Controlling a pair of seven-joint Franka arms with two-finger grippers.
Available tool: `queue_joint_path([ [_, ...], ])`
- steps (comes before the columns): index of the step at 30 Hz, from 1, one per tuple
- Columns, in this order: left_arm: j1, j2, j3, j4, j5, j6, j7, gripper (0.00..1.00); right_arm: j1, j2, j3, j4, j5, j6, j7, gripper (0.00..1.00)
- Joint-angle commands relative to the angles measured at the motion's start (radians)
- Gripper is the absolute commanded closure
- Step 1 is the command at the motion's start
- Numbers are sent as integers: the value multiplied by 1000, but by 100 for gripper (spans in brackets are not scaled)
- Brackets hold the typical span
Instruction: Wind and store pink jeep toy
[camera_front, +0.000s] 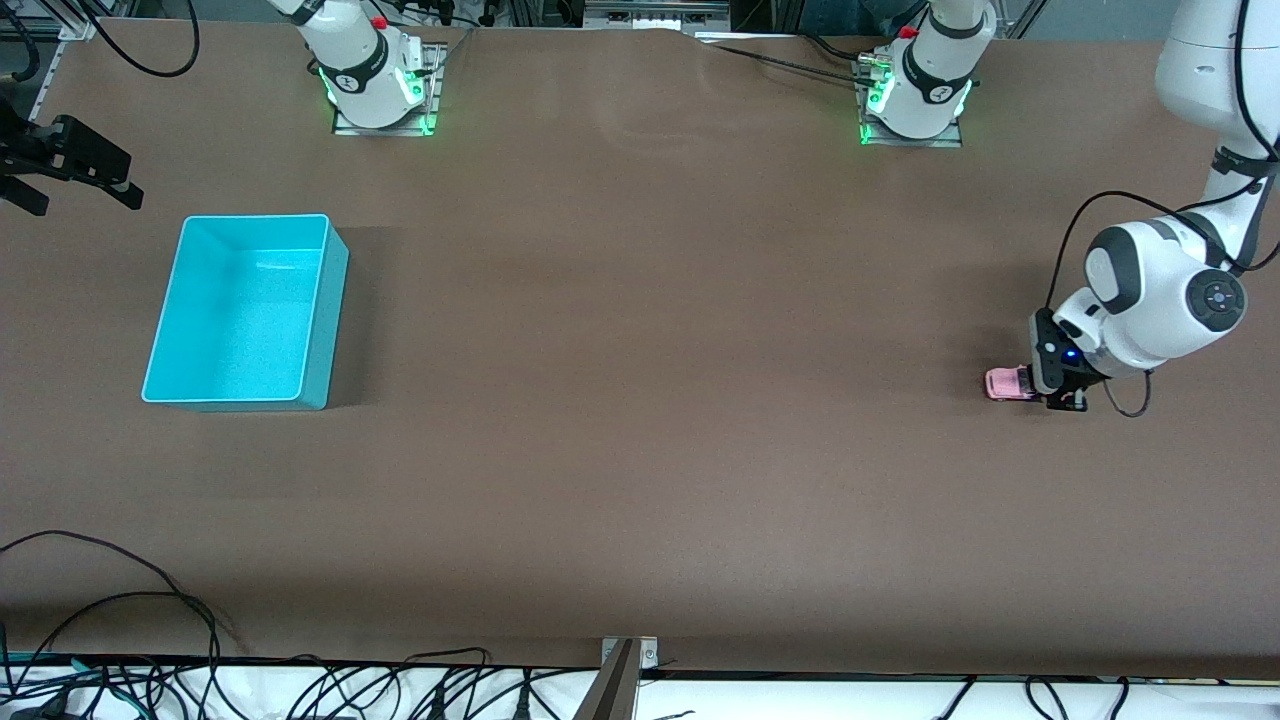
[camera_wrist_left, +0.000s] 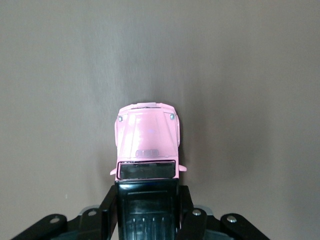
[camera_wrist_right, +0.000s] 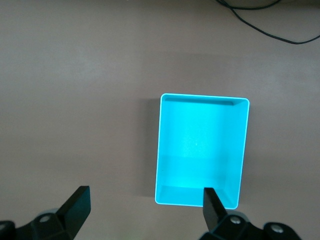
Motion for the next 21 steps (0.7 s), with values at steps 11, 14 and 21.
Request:
queue_joint_path([
  [11, 108, 139, -3, 145, 24, 11, 136, 83, 2, 1, 6, 13, -7, -15, -9, 0],
  [14, 120, 146, -3, 153, 24, 11, 147, 82, 2, -1, 5, 13, -7, -15, -9, 0],
  [21, 143, 148, -2, 173, 24, 11, 178, 82, 2, -1, 5, 13, -7, -23, -9, 0],
])
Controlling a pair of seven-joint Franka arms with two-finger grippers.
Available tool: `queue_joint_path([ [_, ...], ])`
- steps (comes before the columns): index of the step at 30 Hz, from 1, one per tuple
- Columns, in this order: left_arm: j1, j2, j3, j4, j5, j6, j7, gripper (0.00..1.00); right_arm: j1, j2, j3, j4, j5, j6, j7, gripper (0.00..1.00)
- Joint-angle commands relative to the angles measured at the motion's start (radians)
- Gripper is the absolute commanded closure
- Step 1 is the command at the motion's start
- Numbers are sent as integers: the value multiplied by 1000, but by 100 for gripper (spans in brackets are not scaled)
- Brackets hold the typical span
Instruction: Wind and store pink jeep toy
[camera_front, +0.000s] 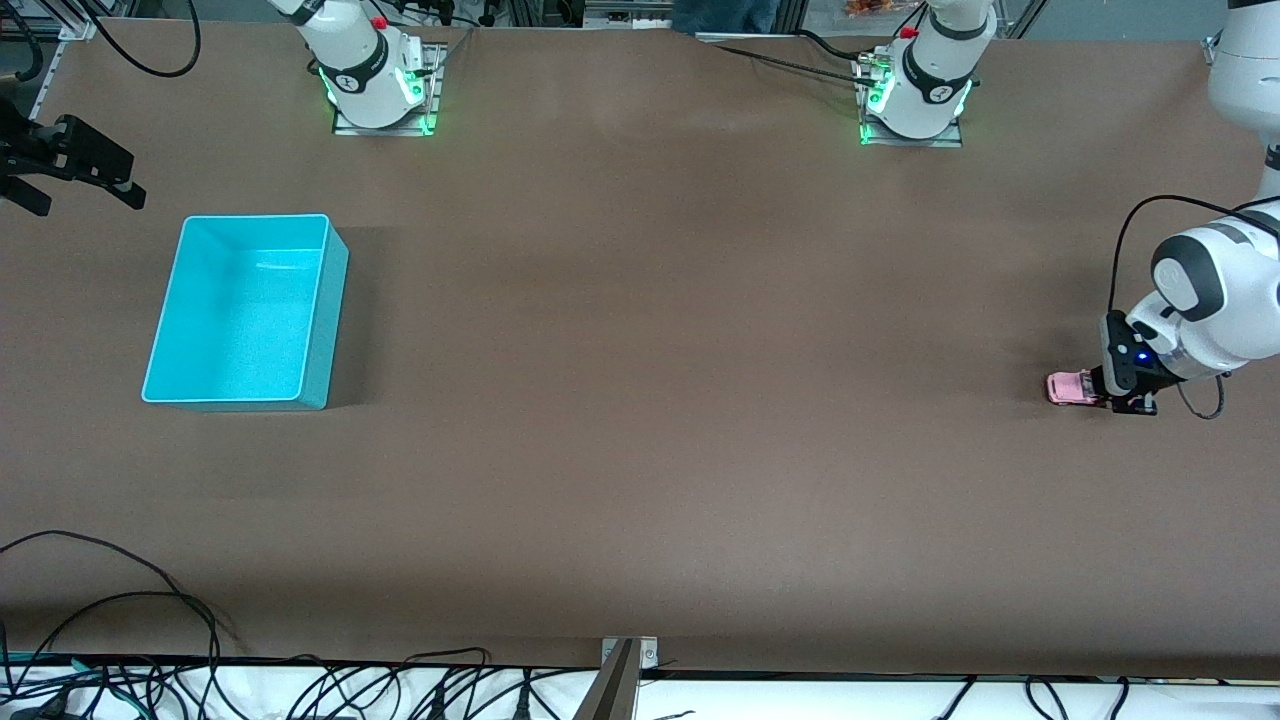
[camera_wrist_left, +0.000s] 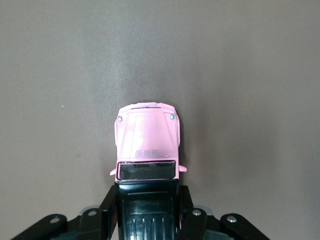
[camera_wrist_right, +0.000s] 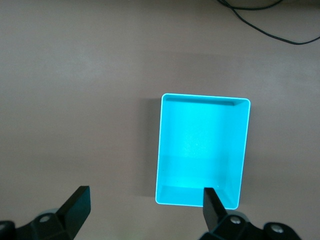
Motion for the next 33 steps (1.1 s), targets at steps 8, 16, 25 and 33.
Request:
queue_joint_path([
  [8, 25, 89, -5, 74, 25, 26, 49, 59, 0, -1, 2, 13, -7, -31, -9, 0],
  [16, 14, 80, -8, 117, 23, -11, 86, 0, 0, -1, 0, 13, -7, -31, -9, 0],
  [25, 8, 56, -14, 221, 22, -241, 60, 0, 0, -1, 0, 13, -7, -31, -9, 0],
  [33, 3, 8, -17, 269, 22, -423, -41, 0, 0, -1, 0, 13, -7, -31, -9, 0],
])
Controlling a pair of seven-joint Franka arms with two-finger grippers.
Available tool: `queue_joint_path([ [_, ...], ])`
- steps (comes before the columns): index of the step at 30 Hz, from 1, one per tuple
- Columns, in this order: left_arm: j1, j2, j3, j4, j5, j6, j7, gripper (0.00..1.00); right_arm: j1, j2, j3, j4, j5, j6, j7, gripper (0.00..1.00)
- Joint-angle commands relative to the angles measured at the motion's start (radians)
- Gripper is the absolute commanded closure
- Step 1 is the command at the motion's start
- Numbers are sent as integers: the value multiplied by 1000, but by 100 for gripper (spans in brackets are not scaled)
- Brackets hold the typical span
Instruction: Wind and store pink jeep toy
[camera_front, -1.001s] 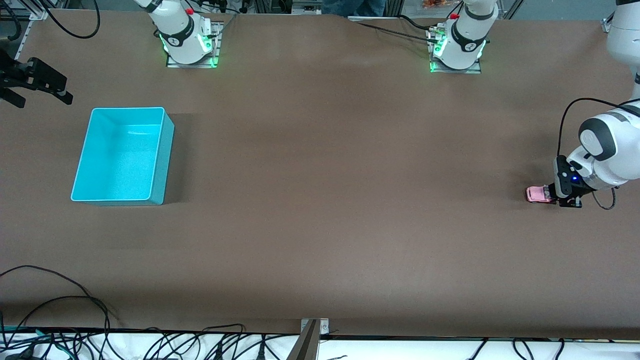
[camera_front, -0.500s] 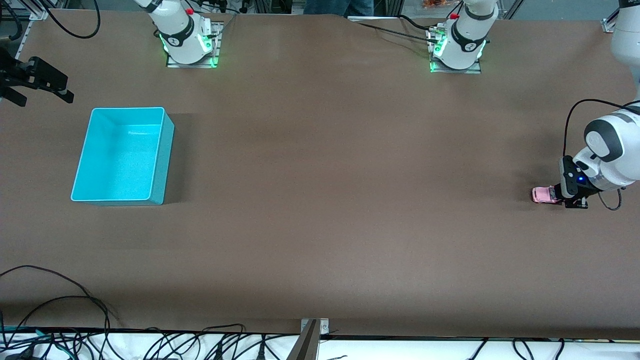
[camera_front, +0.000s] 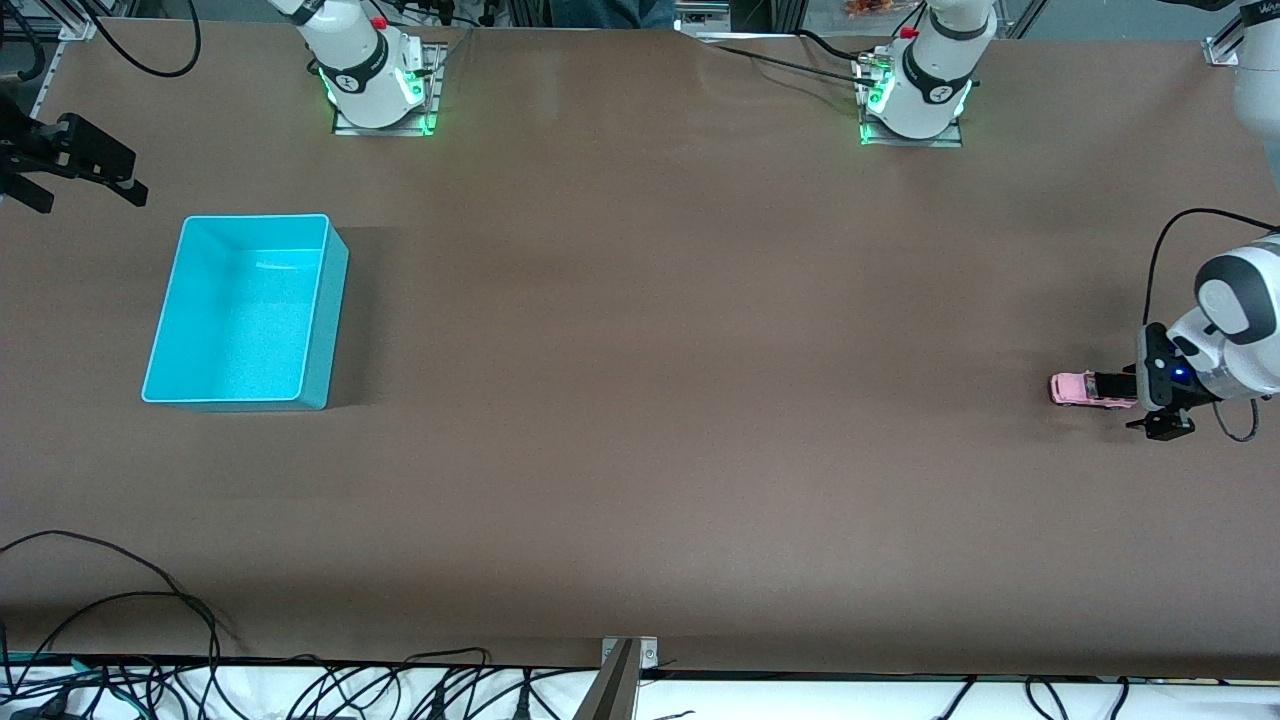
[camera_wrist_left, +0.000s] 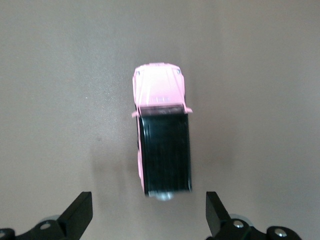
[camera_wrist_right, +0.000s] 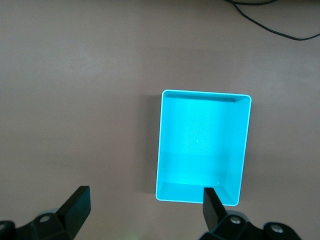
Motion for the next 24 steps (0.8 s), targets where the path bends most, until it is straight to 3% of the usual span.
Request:
queue_joint_path([
  [1, -4, -40, -4, 36, 18, -128, -82, 0, 0, -1, 0, 13, -7, -17, -9, 0],
  [14, -35, -60, -6, 243, 22, -402, -171, 0, 0, -1, -1, 13, -7, -17, -9, 0],
  [24, -68, -115, -13, 291, 15, -506, -340, 0, 0, -1, 0, 13, -7, -17, -9, 0],
])
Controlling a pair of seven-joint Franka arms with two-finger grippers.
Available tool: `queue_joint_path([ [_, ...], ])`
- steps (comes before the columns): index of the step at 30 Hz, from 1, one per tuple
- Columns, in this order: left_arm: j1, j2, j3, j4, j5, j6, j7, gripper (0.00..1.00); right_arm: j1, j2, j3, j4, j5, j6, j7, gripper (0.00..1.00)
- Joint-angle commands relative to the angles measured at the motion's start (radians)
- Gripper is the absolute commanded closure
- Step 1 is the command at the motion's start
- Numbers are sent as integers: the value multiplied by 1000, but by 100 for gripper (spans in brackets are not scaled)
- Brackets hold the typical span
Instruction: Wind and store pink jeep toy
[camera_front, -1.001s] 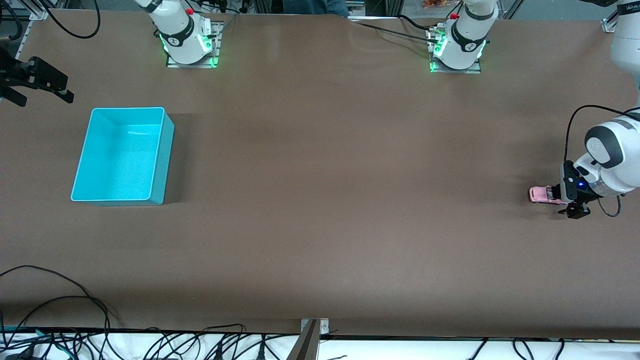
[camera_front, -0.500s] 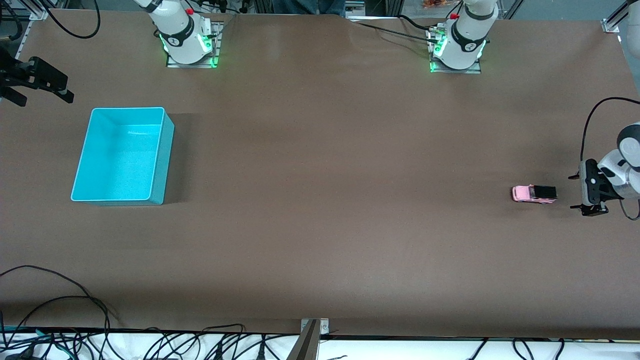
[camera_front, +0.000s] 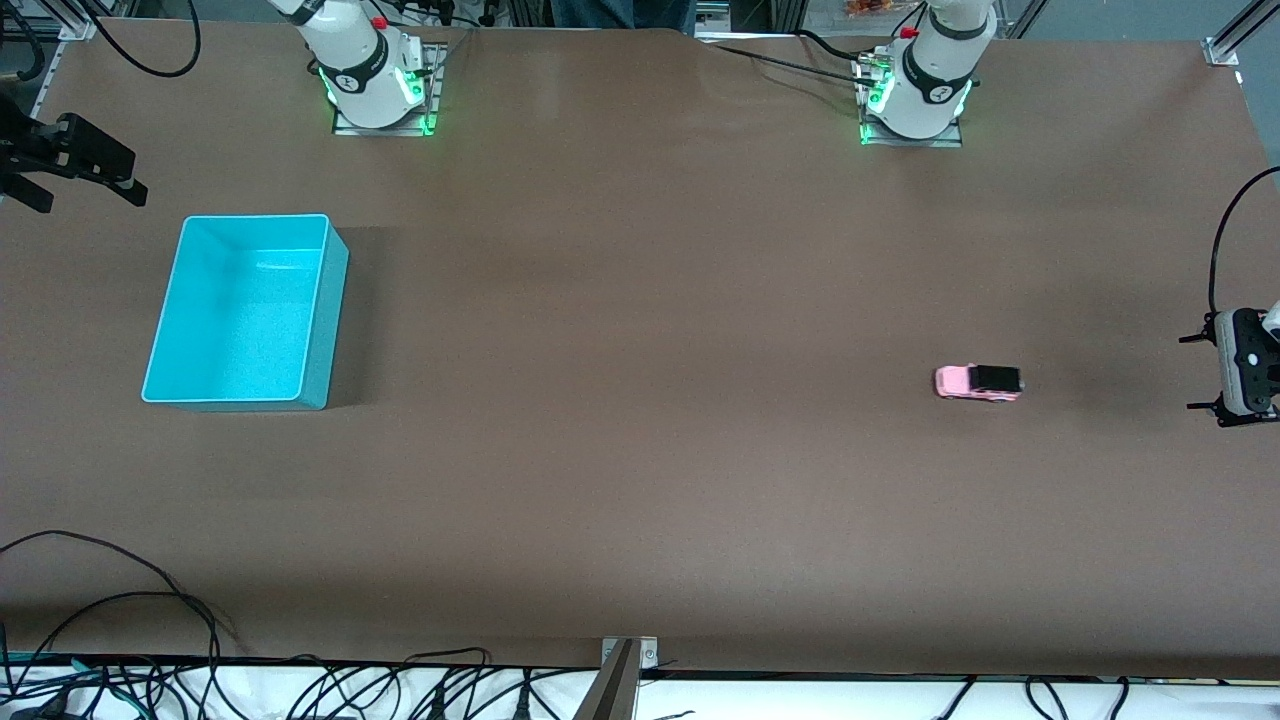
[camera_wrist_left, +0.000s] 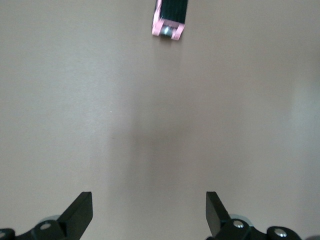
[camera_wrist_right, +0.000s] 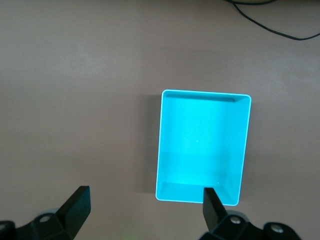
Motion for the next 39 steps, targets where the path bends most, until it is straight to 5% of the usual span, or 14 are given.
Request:
queue_joint_path([
  [1, -23, -51, -4, 19, 12, -74, -111, 0, 1, -1, -1, 13, -7, -17, -9, 0],
  [11, -108, -155, -18, 22, 5, -195, -393, 0, 1, -1, 1, 13, -7, -17, -9, 0],
  [32, -149, -238, -245, 62, 7, -403, -1113, 0, 1, -1, 2, 13, -7, -18, -9, 0],
  [39, -183, -292, -242, 42, -27, -428, -1324, 0, 1, -1, 2, 13, -7, -17, -9, 0],
])
